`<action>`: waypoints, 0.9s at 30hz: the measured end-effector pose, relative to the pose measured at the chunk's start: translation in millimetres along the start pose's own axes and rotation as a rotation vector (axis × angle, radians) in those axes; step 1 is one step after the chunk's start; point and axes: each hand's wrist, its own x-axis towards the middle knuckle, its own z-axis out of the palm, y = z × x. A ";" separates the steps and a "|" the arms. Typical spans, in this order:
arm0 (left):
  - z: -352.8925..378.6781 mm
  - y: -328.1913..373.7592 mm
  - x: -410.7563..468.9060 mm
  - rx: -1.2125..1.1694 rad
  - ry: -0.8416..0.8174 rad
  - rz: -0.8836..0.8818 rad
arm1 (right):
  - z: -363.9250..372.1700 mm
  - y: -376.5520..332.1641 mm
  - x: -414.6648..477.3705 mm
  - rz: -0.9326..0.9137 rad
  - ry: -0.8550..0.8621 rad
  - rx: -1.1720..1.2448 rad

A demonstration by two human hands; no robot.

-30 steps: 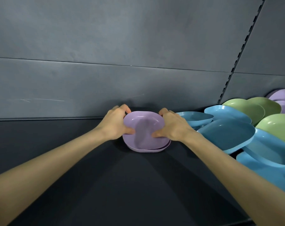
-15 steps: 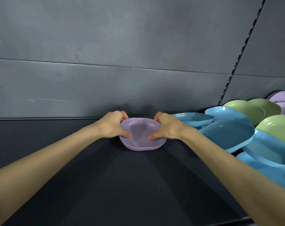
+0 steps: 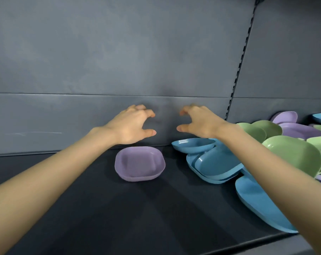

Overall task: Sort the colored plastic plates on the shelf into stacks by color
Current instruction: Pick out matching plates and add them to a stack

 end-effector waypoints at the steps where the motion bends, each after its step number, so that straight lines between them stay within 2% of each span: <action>1: -1.2 8.5 2.7 0.002 0.018 0.012 | -7.3 6.8 -4.6 -0.001 0.015 -0.007; 8: 18.2 75.9 12.9 -0.021 0.064 0.010 | -34.4 72.0 -36.7 -0.011 0.013 -0.009; 15: 54.1 124.8 9.2 -0.084 0.058 -0.191 | -25.7 133.2 -56.6 -0.102 -0.112 0.053; 27: 68.2 119.4 29.4 -0.117 -0.006 -0.451 | -4.3 153.1 -26.4 -0.088 -0.255 0.155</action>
